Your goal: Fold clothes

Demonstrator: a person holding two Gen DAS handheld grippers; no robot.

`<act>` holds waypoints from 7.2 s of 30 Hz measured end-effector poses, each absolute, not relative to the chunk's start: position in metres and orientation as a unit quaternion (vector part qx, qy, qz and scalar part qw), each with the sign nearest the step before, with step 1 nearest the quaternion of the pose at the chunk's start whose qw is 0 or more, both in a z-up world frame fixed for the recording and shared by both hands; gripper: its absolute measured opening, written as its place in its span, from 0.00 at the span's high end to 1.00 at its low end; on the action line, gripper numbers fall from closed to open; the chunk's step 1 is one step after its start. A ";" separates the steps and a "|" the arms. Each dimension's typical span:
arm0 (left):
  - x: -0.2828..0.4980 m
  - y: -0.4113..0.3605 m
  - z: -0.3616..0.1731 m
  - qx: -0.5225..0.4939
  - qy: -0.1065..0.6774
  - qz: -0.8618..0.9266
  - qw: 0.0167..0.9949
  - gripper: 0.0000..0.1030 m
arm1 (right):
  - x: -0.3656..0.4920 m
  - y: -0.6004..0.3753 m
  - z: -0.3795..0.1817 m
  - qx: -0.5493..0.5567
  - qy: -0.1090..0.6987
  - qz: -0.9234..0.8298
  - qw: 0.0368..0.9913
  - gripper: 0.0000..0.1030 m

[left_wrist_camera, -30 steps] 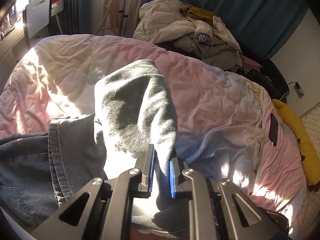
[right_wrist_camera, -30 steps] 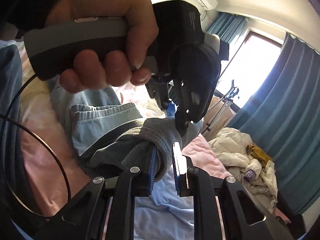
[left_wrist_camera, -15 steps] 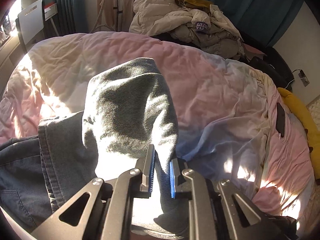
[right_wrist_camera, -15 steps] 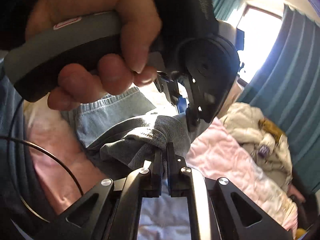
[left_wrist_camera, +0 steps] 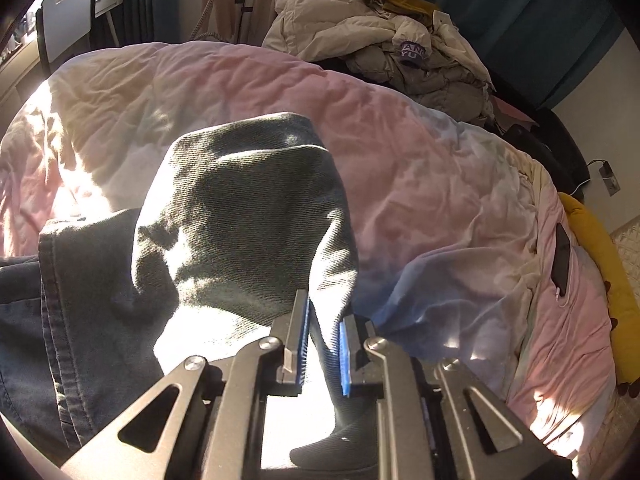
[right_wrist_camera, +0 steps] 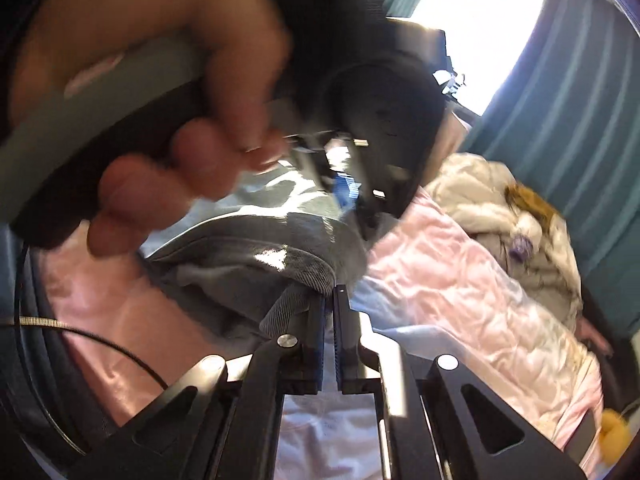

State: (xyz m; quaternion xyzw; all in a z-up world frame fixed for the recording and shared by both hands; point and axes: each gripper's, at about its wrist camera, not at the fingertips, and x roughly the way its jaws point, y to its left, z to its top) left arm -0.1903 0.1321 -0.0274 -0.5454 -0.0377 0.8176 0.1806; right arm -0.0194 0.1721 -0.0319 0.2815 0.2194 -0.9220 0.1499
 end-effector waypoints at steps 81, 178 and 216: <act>0.021 -0.398 -0.092 -0.357 -0.604 0.704 -0.112 0.12 | -0.107 0.196 -0.070 0.410 -0.036 -0.902 0.130 0.69; -0.061 0.022 0.027 -0.342 -0.023 0.928 0.148 0.00 | -0.095 0.314 -0.023 0.338 -0.280 -0.889 0.132 0.35; -0.143 -0.073 -0.062 -0.469 -0.085 0.876 0.066 0.00 | -0.178 0.288 -0.077 0.385 -0.210 -0.893 0.098 0.69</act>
